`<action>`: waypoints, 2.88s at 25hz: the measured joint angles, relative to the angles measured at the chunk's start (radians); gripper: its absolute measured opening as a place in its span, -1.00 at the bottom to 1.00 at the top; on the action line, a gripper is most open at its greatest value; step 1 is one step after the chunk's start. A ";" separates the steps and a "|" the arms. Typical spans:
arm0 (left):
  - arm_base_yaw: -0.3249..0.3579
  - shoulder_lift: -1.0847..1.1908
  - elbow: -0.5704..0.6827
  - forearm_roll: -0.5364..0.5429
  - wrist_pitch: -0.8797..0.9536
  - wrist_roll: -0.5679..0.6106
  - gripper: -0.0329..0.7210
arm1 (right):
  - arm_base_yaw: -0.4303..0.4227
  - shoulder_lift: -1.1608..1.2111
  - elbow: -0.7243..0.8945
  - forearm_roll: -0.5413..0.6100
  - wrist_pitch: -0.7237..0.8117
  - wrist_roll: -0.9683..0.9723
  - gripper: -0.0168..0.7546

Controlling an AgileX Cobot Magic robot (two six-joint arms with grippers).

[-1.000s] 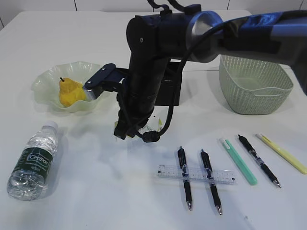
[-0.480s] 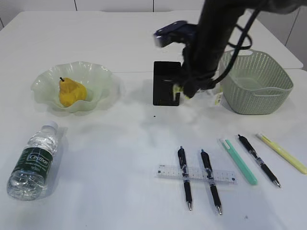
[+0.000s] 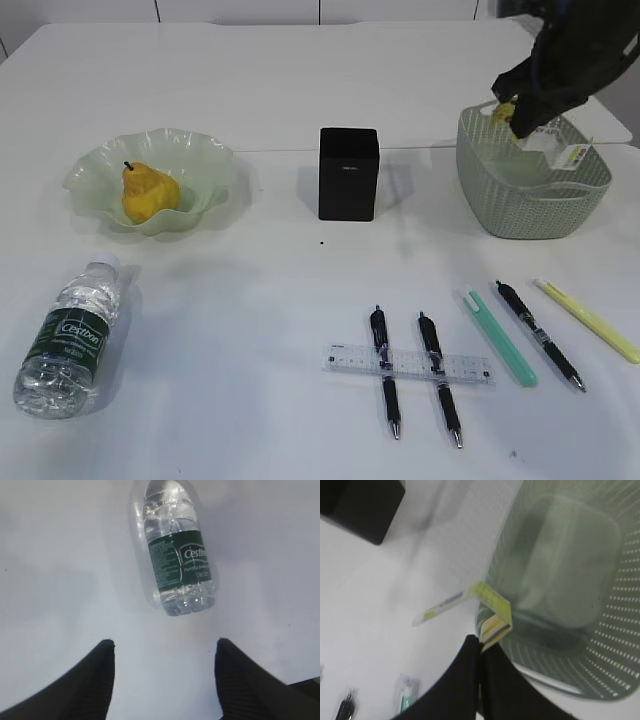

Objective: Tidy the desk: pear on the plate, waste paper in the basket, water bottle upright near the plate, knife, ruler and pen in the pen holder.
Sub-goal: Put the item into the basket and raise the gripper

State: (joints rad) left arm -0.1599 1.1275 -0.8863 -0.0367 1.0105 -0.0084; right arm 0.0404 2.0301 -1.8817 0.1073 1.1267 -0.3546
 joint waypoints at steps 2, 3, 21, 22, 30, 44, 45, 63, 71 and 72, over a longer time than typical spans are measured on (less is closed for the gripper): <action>0.000 0.000 0.000 0.000 -0.002 0.000 0.25 | -0.007 0.000 0.000 0.002 -0.058 0.007 -0.99; 0.000 0.000 0.000 0.000 -0.002 0.000 0.25 | -0.008 0.000 0.000 0.002 -0.089 0.009 -0.99; 0.000 0.000 0.000 -0.021 -0.037 0.000 0.22 | -0.084 0.135 0.000 0.032 -0.229 0.111 -0.98; 0.000 0.000 0.000 -0.026 -0.040 0.000 0.21 | -0.084 0.147 0.000 0.039 -0.229 0.124 -0.96; 0.000 0.000 0.000 -0.030 -0.048 0.000 0.19 | -0.084 0.178 0.000 0.041 -0.268 0.162 -0.07; 0.000 0.000 0.000 -0.039 -0.048 0.000 0.18 | -0.084 0.178 0.000 0.047 -0.273 0.170 0.60; 0.000 0.000 0.000 -0.039 -0.048 0.000 0.18 | -0.084 0.178 0.000 0.047 -0.273 0.170 0.65; 0.000 0.000 0.000 -0.045 -0.048 0.000 0.18 | -0.084 0.178 -0.126 -0.022 -0.177 0.189 0.66; 0.000 0.000 0.000 -0.045 -0.050 0.000 0.18 | -0.075 0.178 -0.126 0.015 -0.148 0.187 0.59; 0.000 0.000 0.000 -0.045 -0.050 0.000 0.18 | -0.075 0.178 -0.126 0.000 -0.147 0.187 0.59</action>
State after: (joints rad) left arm -0.1599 1.1275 -0.8863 -0.0819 0.9604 -0.0084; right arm -0.0345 2.2078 -2.0079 0.1078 0.9799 -0.1676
